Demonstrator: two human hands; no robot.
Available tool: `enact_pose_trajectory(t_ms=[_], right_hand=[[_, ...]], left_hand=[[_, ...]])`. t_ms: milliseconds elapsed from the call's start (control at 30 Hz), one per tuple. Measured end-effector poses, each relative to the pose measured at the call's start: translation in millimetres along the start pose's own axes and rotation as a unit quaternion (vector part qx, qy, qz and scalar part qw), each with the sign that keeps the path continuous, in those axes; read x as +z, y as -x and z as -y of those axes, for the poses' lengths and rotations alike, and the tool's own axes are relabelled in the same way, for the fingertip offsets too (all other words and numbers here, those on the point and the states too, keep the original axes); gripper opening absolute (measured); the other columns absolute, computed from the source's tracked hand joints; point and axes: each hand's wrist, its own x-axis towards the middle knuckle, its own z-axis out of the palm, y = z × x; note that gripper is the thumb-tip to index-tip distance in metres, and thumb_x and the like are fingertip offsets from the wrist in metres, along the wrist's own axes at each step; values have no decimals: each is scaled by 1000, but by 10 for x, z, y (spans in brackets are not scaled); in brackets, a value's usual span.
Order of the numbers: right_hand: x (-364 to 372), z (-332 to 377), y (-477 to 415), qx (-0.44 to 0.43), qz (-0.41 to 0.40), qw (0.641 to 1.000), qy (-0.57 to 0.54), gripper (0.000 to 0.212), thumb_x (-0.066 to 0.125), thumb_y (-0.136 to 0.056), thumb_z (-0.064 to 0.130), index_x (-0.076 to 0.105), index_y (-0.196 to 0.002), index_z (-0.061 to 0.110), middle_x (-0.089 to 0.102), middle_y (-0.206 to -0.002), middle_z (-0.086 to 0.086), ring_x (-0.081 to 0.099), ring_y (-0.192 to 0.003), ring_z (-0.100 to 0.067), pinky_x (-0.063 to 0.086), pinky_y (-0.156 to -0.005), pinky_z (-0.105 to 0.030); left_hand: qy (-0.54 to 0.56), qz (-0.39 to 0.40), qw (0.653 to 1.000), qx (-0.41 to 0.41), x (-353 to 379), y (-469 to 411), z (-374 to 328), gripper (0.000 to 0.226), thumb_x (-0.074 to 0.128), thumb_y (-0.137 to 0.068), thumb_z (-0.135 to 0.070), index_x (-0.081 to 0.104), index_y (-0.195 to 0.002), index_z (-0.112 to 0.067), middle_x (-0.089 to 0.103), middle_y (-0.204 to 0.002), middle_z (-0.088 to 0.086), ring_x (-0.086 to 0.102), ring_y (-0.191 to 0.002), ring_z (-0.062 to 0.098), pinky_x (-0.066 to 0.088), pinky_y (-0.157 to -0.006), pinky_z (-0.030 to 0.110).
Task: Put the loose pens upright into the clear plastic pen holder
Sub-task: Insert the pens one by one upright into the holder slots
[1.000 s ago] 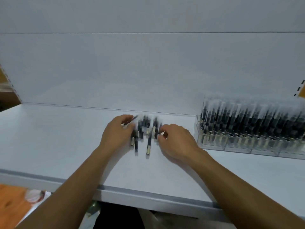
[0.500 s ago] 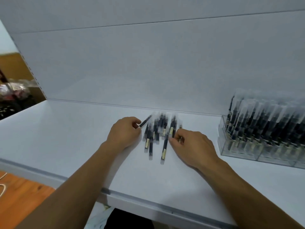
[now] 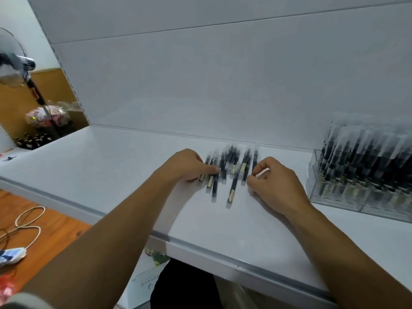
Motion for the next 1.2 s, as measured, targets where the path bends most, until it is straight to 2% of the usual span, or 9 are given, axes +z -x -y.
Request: enact_pose_trajectory(t_ms=[67,200,267,367,533,667,767,967,1200], right_hand=[[22,-7,-3,4,5,999,-42,15,66,-85,30,54,-94,29,70,-66,9,67,-70,-8,49,-62,-27],[73,-45,-17,7,35,994,-101,26,65,-88,29,55,-112,29,72,-68,9,69,-75,-9,58,-78,-37],[85,-50,-31,-2,37,995,-94,12,64,-88,25,65,-100,28,72,-67,10,68,-67,-6,58,-75,-35],[92,-50,-31,0,36,995,-98,9,64,-86,23,65,-84,32,71,-66,11,68,-62,-9,59,-73,-36],[113,-44,-26,10,41,991,-130,3,65,-82,23,64,-84,25,71,-63,5,72,-74,-15,59,-76,-47],[124,-53,-34,4,36,990,-139,5,64,-82,22,62,-84,26,70,-63,3,71,-75,-16,59,-75,-47],[138,-69,-40,3,37,990,-140,5,64,-83,23,62,-85,27,70,-64,4,71,-76,-15,59,-76,-47],[126,-55,-40,4,31,988,-154,4,65,-83,24,62,-83,26,71,-64,3,71,-76,-16,59,-75,-48],[70,53,29,-6,-3,984,-177,6,70,-81,23,65,-79,24,68,-68,2,63,-58,-10,57,-66,-36]], left_hand=[[-16,15,1000,-14,-18,-28,-70,48,79,-69,-55,64,-75,-9,66,-68,5,59,-58,19,55,-70,30],[51,57,996,-55,-67,-46,-165,38,86,-70,-37,64,-70,-7,66,-65,5,63,-55,15,58,-62,23],[76,63,993,-63,-84,-37,-168,33,86,-71,-32,68,-75,-5,66,-65,5,62,-56,15,59,-62,23],[102,64,990,-68,-77,-38,-153,23,81,-76,-23,69,-78,-4,65,-65,6,61,-51,13,58,-57,22],[104,53,991,-70,-40,-62,-134,18,76,-78,-20,65,-74,-6,64,-65,6,61,-51,16,59,-62,24],[145,55,986,-68,-49,-40,-72,19,73,-80,-16,62,-67,-6,63,-54,3,60,-43,13,52,-49,17],[165,55,983,-65,-60,-4,-51,13,72,-80,-13,68,-76,-1,67,-59,5,60,-43,14,50,-48,17],[280,37,959,-17,-26,98,-19,9,68,-86,-10,69,-83,-2,72,-69,8,62,-50,17,53,-52,20],[409,-41,903,126,157,411,-195,10,69,-89,-17,71,-97,-13,75,-89,4,70,-79,14,56,-71,23]])
